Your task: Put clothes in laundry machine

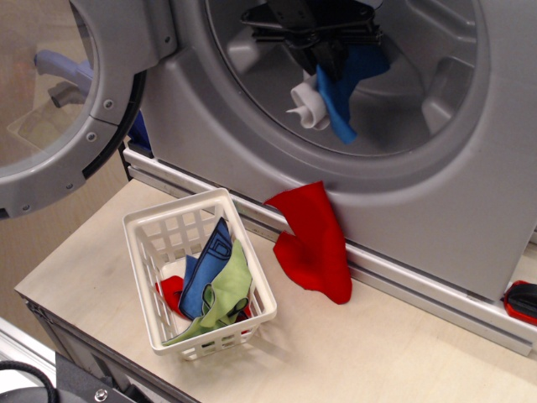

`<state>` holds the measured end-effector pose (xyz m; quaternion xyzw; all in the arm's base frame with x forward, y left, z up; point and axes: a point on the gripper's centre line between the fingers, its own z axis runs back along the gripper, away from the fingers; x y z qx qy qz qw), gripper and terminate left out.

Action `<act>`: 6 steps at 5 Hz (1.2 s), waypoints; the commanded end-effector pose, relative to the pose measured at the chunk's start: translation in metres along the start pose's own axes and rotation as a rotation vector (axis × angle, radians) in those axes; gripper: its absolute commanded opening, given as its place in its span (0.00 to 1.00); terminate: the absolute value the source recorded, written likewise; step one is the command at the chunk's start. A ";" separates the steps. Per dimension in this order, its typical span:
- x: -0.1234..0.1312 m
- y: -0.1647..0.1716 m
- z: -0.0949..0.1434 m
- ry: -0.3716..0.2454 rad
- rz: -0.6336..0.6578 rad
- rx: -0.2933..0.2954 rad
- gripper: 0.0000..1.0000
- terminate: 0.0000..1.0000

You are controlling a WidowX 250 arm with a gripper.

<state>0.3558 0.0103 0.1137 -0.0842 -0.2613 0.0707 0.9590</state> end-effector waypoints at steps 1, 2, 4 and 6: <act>0.019 0.006 0.003 -0.079 0.009 0.049 1.00 0.00; 0.013 0.007 0.005 -0.079 -0.007 0.043 1.00 0.00; 0.004 -0.007 0.023 -0.074 -0.068 0.051 1.00 0.00; -0.037 -0.017 0.046 -0.070 -0.175 0.006 1.00 1.00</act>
